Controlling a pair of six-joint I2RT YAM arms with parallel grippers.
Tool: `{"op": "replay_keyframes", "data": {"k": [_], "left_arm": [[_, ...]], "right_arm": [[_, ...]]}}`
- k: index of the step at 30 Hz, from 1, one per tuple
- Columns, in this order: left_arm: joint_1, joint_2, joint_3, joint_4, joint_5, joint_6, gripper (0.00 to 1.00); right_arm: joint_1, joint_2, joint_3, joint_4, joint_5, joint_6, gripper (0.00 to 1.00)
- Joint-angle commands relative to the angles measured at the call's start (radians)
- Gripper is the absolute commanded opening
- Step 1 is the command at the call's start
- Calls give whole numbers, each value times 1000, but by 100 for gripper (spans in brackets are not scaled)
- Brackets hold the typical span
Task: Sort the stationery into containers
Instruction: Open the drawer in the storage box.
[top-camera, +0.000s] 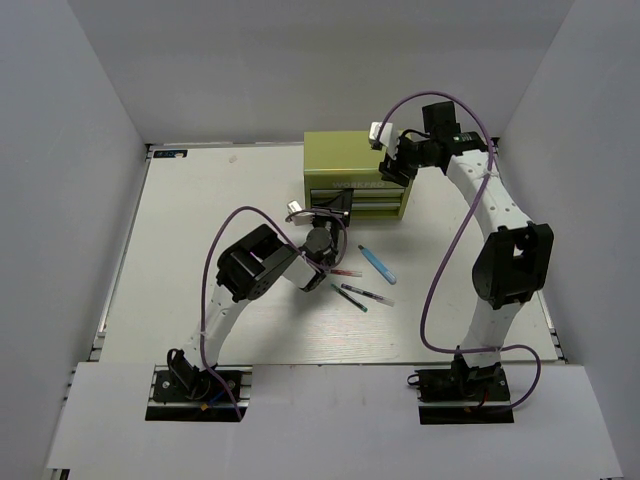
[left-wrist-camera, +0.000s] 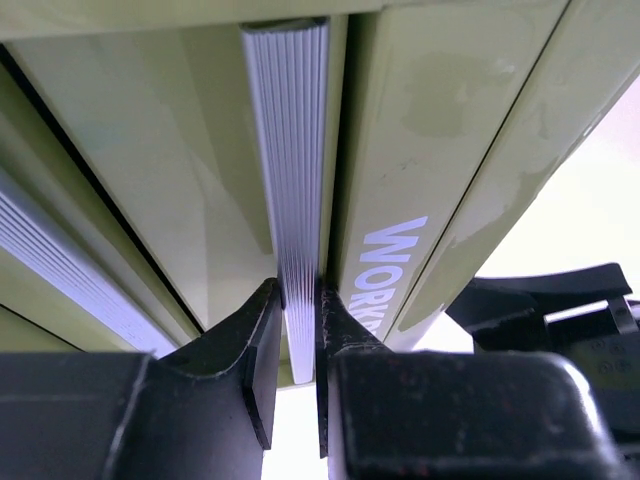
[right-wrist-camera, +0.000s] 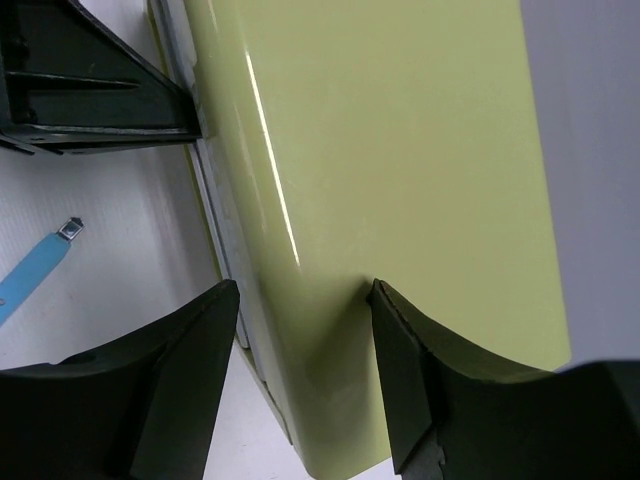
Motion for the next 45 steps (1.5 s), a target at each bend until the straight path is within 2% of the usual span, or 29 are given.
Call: {"op": "replay_keyframes", "data": {"k": [1,10,16,28,30,32,33,34,35,36,41,45], "left_arm": [[6,-3,-65,143,-31,24,0],[-25,-61,-162,154,-22,33,0],[-57,-93,-191,163,13,42,0],[-119,-213,-365,173,22,53,0],[-119,-202,-356,182,22,53,0],[-119,-192,-345,195,22,53,11],[-119,-191,-336,205,22,53,20],[-119,-191,-336,215,22,53,42],[-119,-191,-326,216,36,53,52],[-119,-191,-326,216,36,53,57],[-109,-213,-316,180,81,53,74],[-109,-248,-328,180,116,53,81]], "right_arm": [[-5,63,25,-51,47,38,61],[-9,123,82,-44,101,101,58],[-7,135,80,-36,130,119,58],[-5,140,56,-18,148,142,58],[-7,134,47,-21,139,139,61],[-7,120,31,-22,125,128,63],[-9,108,24,-24,122,125,66],[-7,92,10,-18,106,124,67],[-7,86,-7,-12,101,119,69],[-9,80,-16,-1,92,118,69],[-9,29,-58,-5,64,110,72],[-7,-30,-90,16,67,111,75]]}}
